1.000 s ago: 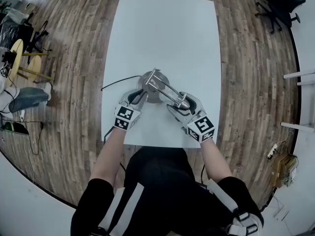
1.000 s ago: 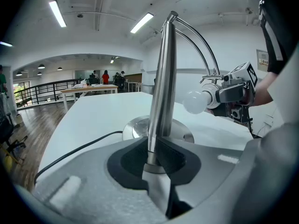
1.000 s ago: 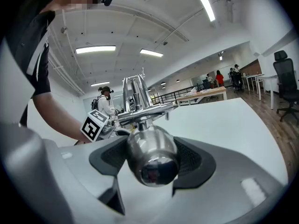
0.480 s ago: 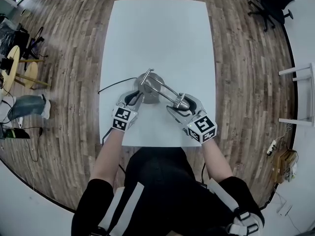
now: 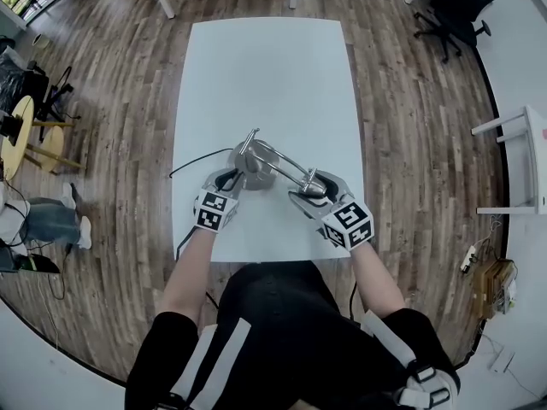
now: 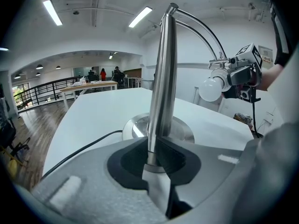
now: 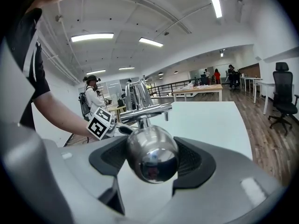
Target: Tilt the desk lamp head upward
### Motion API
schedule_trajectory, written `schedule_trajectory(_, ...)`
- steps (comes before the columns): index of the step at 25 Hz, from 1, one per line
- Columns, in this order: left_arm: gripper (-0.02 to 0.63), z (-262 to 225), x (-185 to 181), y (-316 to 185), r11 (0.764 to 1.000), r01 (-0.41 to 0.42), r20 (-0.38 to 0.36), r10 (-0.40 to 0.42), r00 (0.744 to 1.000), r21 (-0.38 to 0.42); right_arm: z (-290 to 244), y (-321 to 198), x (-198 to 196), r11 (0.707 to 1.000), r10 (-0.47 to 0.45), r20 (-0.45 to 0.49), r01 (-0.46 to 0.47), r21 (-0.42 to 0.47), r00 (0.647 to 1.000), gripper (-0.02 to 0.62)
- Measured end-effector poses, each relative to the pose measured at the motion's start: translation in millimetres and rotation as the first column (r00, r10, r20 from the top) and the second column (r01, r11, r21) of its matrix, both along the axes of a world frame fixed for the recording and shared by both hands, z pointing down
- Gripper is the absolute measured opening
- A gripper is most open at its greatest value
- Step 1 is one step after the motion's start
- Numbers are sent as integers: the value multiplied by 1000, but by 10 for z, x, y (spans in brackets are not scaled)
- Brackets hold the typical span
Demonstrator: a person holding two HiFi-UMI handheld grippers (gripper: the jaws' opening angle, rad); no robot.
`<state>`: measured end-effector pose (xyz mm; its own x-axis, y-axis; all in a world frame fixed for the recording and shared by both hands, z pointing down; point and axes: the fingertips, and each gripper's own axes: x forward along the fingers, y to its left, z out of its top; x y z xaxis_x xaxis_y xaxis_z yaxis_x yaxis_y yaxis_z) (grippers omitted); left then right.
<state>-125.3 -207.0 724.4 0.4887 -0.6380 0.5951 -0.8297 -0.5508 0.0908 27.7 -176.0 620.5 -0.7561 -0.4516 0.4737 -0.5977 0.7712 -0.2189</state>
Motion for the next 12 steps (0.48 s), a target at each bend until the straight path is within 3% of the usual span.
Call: schedule_trajectory(12, 60, 18, 15, -29, 1000, 5, 8, -5, 1000, -12, -235, 13, 143, 1000, 0, -86, -1, -17, 996, 301)
